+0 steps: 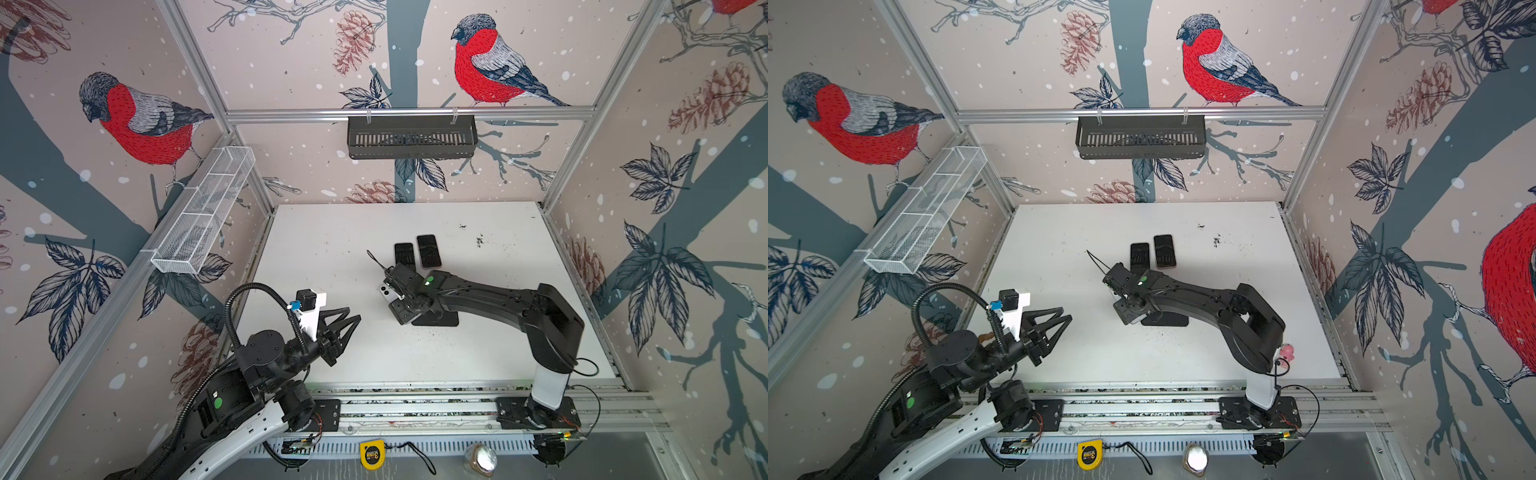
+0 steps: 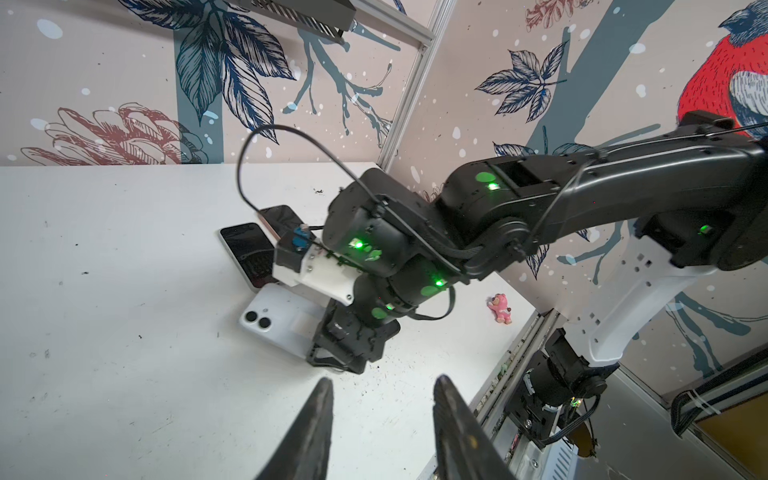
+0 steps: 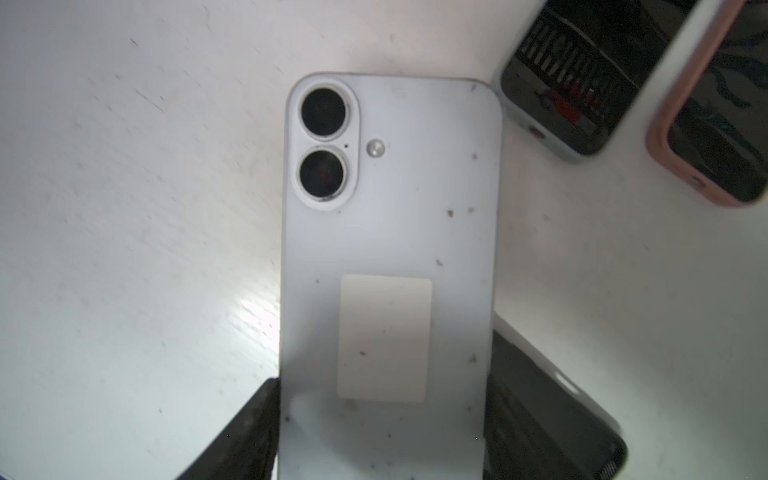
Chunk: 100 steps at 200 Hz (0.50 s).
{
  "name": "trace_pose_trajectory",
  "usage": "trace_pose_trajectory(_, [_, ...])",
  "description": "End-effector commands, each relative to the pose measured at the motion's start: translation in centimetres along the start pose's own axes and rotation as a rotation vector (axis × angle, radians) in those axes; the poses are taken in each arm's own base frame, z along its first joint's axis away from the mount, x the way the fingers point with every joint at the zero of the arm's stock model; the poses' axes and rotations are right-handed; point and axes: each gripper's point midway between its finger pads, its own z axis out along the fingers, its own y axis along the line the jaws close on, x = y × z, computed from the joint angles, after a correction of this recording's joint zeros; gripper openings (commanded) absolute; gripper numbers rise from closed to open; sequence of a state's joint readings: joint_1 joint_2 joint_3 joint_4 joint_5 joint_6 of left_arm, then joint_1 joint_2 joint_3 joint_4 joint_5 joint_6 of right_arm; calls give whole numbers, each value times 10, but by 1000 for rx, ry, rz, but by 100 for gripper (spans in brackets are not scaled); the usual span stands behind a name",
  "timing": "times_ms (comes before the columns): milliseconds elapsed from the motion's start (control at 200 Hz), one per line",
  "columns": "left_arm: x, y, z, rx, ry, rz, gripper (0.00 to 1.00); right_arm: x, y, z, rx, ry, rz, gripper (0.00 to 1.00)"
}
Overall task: Put the phone into the phone case
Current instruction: 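Grasp the bare white phone with the right gripper and lift it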
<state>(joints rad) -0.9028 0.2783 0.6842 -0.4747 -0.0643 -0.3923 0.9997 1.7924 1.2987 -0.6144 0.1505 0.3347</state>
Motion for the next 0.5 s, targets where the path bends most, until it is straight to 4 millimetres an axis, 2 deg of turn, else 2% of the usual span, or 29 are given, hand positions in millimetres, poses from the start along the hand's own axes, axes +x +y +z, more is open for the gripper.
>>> trace_pose_trajectory(0, [0,4,8,-32,11,-15,42,11,-7,-14,-12,-58,5,57])
trace_pose_trajectory(70, [7,11,17,-82,60,-15,42,26,-19,-18,-1,-64,34,57])
trace_pose_trajectory(200, [19,12,30,-90,132,-8,41,50,-46,-9,4,-31,146,56])
trace_pose_trajectory(495, [13,15,22,-100,83,-21,42,50,-63,3,-78,-52,345,58])
